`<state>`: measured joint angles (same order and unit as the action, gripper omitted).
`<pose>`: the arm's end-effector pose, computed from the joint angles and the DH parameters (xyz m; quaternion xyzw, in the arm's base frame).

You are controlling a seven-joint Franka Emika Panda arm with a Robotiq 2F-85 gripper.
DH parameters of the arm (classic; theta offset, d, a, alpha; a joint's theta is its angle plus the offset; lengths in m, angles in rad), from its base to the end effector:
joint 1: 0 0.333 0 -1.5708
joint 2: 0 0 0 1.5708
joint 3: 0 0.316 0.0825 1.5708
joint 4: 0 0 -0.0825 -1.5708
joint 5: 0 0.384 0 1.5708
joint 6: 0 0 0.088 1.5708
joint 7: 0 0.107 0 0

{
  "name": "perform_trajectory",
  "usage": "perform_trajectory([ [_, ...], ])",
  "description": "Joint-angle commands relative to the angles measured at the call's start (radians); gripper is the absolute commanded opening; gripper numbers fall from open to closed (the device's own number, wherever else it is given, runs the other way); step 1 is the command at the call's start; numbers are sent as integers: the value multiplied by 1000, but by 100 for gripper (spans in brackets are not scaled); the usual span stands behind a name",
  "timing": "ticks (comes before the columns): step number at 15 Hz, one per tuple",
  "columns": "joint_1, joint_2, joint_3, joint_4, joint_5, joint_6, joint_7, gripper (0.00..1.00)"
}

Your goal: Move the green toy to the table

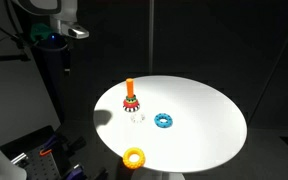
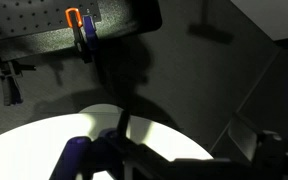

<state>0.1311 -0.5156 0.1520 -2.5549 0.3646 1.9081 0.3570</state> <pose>0.3503 0.1288 0.4314 -0.9822 0.1199 0.1008 0.1040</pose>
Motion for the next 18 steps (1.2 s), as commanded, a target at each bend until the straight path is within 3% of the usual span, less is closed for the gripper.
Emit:
perform_trajectory([
  [1, -9, 0, 7, 1, 3, -3, -3, 100],
  [8, -45, 36, 10, 25, -54, 40, 13, 100],
  [18, -112, 267, -11, 115, -166, 362, 9, 100],
])
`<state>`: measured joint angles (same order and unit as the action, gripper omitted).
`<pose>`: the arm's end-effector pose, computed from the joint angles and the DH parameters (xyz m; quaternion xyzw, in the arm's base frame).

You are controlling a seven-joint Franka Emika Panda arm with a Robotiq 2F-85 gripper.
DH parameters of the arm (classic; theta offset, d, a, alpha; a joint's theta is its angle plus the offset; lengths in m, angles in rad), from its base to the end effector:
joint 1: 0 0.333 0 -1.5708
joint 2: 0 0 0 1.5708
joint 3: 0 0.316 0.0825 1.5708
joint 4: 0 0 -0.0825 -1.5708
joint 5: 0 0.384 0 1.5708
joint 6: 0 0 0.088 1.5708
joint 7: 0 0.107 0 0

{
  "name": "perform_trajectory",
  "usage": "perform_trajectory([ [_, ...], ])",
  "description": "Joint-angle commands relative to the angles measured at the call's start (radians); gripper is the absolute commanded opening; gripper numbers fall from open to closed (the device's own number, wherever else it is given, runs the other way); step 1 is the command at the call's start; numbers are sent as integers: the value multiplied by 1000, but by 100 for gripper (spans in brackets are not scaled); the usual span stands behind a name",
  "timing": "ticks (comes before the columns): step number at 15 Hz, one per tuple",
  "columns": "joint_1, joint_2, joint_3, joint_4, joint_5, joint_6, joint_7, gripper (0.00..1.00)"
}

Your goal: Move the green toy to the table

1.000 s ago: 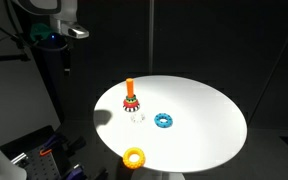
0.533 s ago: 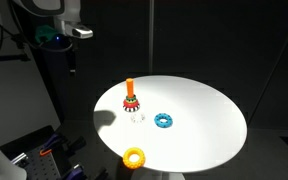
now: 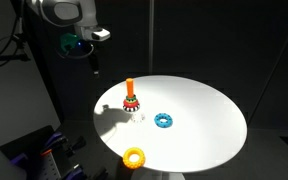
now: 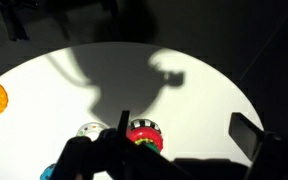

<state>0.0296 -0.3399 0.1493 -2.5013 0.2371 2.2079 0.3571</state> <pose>0.4228 0.0846 0.4091 -0.9842 0.1601 -0.0035 0.0754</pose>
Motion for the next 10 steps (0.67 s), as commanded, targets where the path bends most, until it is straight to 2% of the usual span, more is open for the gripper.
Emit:
perform_trajectory([
  [1, -14, 120, -13, 76, -50, 85, 11, 100],
  [7, -17, 273, -52, 156, -106, 181, 18, 100],
  [10, -2, 263, -65, 127, -90, 186, 0, 100],
])
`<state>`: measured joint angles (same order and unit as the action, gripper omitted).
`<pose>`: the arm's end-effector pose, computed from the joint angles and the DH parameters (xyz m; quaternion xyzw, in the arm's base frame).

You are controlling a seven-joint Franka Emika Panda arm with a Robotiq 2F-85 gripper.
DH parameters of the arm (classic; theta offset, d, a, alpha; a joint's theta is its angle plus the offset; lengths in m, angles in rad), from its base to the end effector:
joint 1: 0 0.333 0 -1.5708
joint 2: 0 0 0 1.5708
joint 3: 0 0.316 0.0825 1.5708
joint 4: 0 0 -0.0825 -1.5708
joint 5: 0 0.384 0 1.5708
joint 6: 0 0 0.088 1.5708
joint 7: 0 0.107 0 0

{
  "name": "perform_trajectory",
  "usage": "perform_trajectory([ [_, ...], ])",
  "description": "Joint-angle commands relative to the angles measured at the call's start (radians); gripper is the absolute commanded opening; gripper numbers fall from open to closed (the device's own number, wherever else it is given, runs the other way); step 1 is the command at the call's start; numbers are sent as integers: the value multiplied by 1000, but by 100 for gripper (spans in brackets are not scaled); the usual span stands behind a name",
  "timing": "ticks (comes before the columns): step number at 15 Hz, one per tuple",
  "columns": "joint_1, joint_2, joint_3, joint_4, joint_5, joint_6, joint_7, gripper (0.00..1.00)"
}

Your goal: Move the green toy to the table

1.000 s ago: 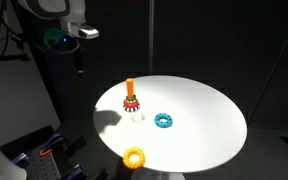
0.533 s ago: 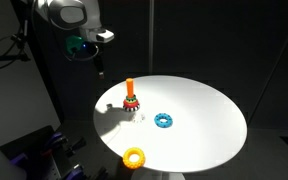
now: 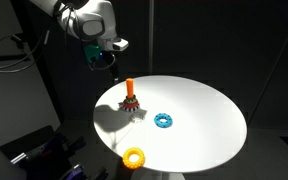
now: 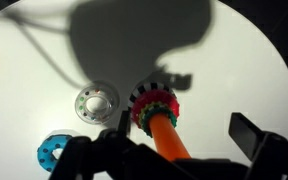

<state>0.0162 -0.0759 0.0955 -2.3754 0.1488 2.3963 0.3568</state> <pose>0.4945 0.0567 0.3621 -0.9824 0.1735 -0.0355 0.0592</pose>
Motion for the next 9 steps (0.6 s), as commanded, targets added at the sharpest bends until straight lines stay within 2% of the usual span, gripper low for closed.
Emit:
perform_trajectory([
  [1, 11, 3, -12, 0, -1, -2, 1, 100],
  [7, 17, -1, -10, -1, -1, -2, 0, 100],
  [9, 12, 30, -10, -2, -33, 54, 25, 100],
])
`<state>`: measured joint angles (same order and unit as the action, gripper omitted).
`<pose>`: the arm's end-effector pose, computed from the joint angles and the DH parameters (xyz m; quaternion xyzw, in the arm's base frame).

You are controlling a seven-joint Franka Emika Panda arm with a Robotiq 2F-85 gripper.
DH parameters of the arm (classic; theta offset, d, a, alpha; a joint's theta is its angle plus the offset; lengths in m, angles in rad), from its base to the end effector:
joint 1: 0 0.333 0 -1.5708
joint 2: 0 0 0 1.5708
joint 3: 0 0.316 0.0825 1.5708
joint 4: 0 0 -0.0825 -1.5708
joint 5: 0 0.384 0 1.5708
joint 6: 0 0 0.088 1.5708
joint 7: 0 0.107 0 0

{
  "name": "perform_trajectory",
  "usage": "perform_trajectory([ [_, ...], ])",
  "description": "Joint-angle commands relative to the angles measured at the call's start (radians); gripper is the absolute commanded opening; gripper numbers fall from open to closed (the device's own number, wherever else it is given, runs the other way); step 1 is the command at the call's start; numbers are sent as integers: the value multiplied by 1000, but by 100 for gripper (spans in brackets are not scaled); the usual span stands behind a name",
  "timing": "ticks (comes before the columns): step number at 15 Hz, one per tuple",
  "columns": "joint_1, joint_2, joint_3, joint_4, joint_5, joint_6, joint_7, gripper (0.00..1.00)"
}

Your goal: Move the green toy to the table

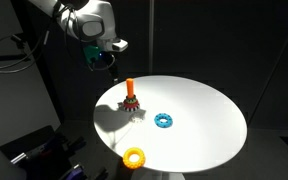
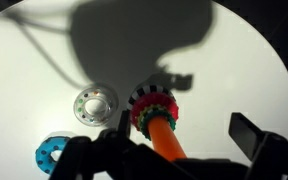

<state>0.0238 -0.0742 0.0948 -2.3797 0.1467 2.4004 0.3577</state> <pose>0.4933 0.0599 0.3597 -0.9831 0.1701 -0.0346 0.0583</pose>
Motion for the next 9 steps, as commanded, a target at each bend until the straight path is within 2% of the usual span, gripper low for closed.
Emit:
perform_trajectory([
  [1, 4, 40, -10, 4, -31, 71, 24, 100],
  [9, 13, 214, -49, 43, -89, 254, 28, 100],
])
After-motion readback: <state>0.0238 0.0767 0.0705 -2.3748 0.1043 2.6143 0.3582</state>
